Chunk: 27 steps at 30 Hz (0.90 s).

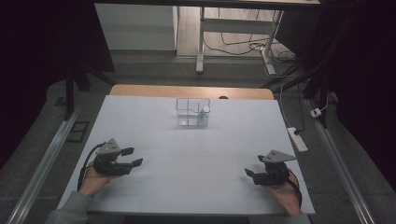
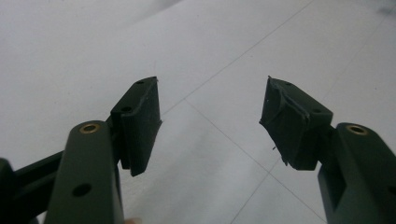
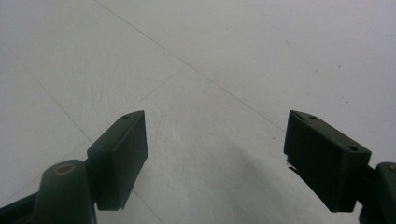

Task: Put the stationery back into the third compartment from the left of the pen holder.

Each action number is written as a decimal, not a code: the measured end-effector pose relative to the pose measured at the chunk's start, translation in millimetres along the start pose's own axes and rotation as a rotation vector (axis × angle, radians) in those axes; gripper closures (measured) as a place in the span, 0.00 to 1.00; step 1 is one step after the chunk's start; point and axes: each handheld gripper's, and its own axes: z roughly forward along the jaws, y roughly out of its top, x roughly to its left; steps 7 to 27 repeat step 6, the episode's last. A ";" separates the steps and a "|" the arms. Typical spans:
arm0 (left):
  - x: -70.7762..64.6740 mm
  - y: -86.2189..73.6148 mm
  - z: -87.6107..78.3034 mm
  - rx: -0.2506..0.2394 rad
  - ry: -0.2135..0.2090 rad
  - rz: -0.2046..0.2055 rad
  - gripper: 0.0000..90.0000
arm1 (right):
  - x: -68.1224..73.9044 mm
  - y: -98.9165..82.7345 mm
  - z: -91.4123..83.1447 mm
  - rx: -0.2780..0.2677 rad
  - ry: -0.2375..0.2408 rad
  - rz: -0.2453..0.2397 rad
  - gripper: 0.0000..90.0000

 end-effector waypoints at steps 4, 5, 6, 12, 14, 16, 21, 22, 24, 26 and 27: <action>-1.6 -1.6 0.2 0.002 0.002 0.003 0.41 | 0.4 0.7 0.0 -0.005 0.003 0.000 0.23; -2.0 -2.0 0.4 0.002 0.003 0.004 0.41 | 0.3 0.7 0.1 -0.004 0.003 -0.002 0.23; -2.2 -2.3 0.6 0.002 0.002 0.005 0.40 | 0.2 0.8 0.3 -0.003 0.004 -0.004 0.23; -2.2 -2.3 0.6 0.002 0.002 0.005 0.40 | 0.2 0.8 0.3 -0.003 0.004 -0.004 0.23; -2.2 -2.3 0.6 0.002 0.002 0.005 0.40 | 0.2 0.8 0.3 -0.003 0.004 -0.004 0.23; -2.2 -2.3 0.6 0.002 0.002 0.005 0.40 | 0.2 0.8 0.3 -0.003 0.004 -0.004 0.23; -2.2 -2.3 0.6 0.002 0.002 0.005 0.40 | 0.2 0.8 0.3 -0.003 0.004 -0.004 0.23; -2.2 -2.3 0.6 0.002 0.002 0.005 0.40 | 0.2 0.8 0.3 -0.003 0.004 -0.004 0.23; -2.2 -2.3 0.6 0.002 0.002 0.005 0.40 | 0.2 0.8 0.3 -0.003 0.004 -0.004 0.23; -2.2 -2.3 0.6 0.002 0.002 0.005 0.40 | 0.2 0.8 0.3 -0.003 0.004 -0.004 0.23; -2.2 -2.3 0.6 0.002 0.002 0.005 0.40 | 0.2 0.8 0.3 -0.003 0.004 -0.004 0.23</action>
